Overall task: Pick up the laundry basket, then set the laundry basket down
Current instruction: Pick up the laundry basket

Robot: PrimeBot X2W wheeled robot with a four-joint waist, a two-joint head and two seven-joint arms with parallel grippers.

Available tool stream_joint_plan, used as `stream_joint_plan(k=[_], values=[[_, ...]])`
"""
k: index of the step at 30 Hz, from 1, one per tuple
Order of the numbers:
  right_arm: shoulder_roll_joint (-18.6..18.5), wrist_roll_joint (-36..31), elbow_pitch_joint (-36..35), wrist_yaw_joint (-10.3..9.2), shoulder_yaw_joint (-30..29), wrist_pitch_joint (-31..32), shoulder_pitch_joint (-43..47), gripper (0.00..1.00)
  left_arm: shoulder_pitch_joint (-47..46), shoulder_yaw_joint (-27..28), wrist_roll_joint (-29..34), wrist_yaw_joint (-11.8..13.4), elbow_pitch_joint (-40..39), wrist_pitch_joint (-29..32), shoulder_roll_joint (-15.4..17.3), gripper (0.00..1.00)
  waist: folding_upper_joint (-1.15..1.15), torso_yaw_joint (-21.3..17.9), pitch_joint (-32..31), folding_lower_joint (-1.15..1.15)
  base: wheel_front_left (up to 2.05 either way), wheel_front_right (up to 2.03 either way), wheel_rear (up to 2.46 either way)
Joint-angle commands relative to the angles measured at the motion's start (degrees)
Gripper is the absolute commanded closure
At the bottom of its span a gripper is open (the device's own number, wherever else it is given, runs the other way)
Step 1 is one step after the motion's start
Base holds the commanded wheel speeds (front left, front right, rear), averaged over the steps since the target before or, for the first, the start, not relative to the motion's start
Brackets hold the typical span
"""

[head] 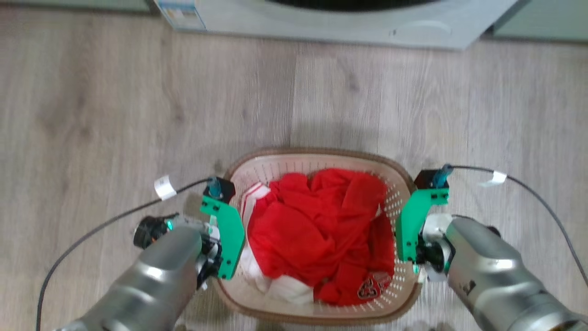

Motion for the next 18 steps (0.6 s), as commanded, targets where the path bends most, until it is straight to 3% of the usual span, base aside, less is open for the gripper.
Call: stream_joint_plan(k=[1, 18], values=[[2.5, -1.1, -2.5, 0.95, 2.3, 0.5, 1.3, 1.0, -0.3, -0.8, 0.4, -1.0, -2.5, -0.3, -0.3, 1.0, -0.01, 0.6, -3.6, 0.0, 0.0, 0.0, 0.0], [2.5, -0.5, -7.6, 0.95, -0.2, 5.6, 8.4, 1.0, 6.5, -3.6, -2.7, -1.0, -8.4, 4.4, 4.3, 1.0, -0.01, 0.4, -16.8, 0.0, 0.0, 0.0, 0.0]])
